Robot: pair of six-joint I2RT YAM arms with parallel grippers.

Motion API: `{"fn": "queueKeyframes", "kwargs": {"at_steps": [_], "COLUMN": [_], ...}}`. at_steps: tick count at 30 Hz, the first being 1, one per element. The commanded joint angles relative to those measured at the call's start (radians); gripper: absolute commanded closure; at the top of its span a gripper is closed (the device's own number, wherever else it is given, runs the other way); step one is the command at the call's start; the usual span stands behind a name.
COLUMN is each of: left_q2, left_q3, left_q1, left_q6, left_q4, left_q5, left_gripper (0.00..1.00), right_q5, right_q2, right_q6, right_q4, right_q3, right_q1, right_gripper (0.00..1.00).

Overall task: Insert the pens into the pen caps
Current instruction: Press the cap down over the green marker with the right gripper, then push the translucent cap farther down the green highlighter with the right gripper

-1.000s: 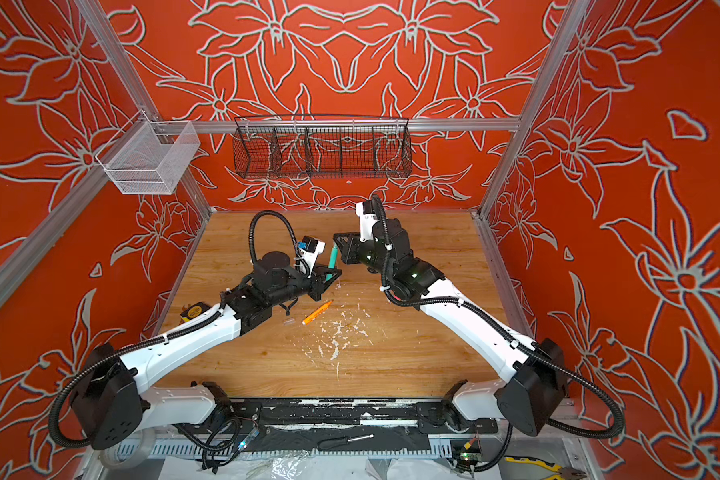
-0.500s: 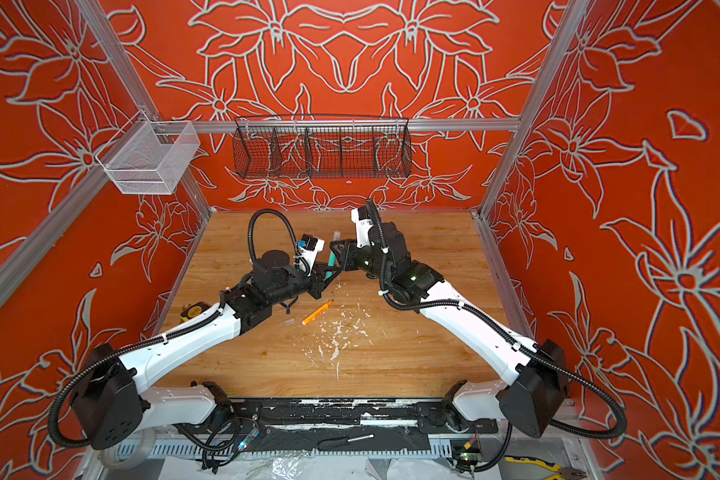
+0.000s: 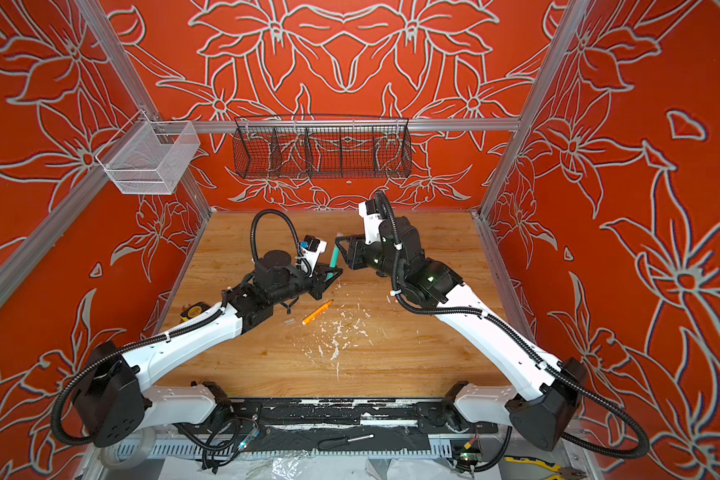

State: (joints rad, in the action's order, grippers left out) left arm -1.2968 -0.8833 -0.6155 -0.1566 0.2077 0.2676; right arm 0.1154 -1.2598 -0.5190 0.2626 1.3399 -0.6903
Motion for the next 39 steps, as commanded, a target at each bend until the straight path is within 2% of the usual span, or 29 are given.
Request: {"fn": "queueKeyframes", "kwargs": {"at_steps": [1,7,15,33,37,39], "left_q2": [0.011,0.018,0.015,0.004,-0.002,-0.009], "left_q3": [0.017,0.03,0.035,0.009,0.003,-0.006], "left_q1": [-0.005,-0.005,-0.005,-0.006,-0.006,-0.006], "left_q6": [0.042,0.07,0.069,0.058,0.059,0.061], "left_q4": [0.074,0.091,0.104,0.07,0.066,0.056], "left_q5": [0.037,0.06,0.072,-0.021,-0.018,0.013], "left_gripper": [1.0,1.0,1.0,1.0,1.0,1.0], "right_q5": [-0.052,-0.007,0.055,0.125,0.149,0.125], "right_q2": [-0.028,-0.079,-0.11,-0.048,-0.045,-0.034], "right_q6": [0.037,0.036,0.043,-0.023,-0.032,-0.036], "right_q4": [0.046,0.07,0.097,0.134,0.131,0.121], "right_q3": [0.072,0.111,0.115,-0.008,-0.005,-0.004], "right_q1": [0.032,0.076,0.081,0.077,0.075,0.076], "right_gripper": [0.61,0.61,0.62,0.72,0.73,0.73]}}
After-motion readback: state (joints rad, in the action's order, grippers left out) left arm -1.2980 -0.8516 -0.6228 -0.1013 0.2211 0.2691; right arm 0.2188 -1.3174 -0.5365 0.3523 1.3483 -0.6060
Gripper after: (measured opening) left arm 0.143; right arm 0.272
